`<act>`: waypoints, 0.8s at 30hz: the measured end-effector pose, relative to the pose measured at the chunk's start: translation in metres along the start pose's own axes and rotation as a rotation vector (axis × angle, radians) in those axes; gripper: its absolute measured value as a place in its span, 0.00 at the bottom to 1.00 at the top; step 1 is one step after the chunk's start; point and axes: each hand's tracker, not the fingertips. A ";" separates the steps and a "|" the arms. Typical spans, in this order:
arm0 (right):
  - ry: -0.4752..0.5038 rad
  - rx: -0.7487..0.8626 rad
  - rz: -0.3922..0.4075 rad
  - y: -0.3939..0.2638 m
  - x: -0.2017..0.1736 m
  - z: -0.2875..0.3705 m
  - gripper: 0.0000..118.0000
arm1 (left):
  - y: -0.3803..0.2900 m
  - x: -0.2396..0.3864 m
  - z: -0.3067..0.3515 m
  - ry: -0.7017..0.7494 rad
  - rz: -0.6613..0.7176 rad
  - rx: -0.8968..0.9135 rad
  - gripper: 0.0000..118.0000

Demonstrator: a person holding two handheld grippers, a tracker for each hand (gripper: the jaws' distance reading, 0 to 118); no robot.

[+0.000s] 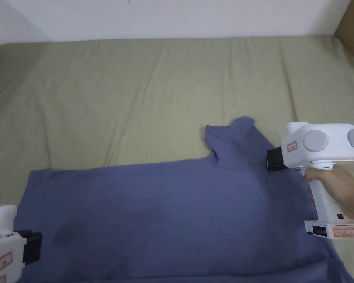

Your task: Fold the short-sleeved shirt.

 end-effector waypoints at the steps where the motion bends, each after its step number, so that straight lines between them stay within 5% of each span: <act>1: -0.040 0.001 0.034 0.000 -0.002 0.003 0.11 | 0.001 0.001 0.000 -0.007 0.003 0.003 0.00; 6: -0.035 -0.003 0.089 0.003 -0.011 0.017 0.05 | 0.007 0.004 0.001 -0.020 0.000 0.011 0.00; 14: 0.018 0.022 0.000 0.010 -0.001 0.035 0.05 | 0.032 -0.018 0.001 -0.050 0.065 0.049 0.02; 15: 0.016 0.026 0.006 0.010 -0.003 0.037 0.05 | 0.038 -0.023 -0.003 -0.045 0.080 0.052 0.11; 17: 0.010 0.033 0.028 0.008 -0.008 0.040 0.05 | 0.057 -0.036 -0.016 -0.050 0.123 0.026 0.53; 18: 0.004 0.034 0.034 0.008 -0.009 0.041 0.05 | 0.066 -0.043 -0.024 -0.056 0.127 0.010 0.64; 24: 0.004 0.023 0.034 0.008 -0.008 0.035 0.05 | 0.118 -0.068 -0.079 0.006 0.189 -0.009 0.76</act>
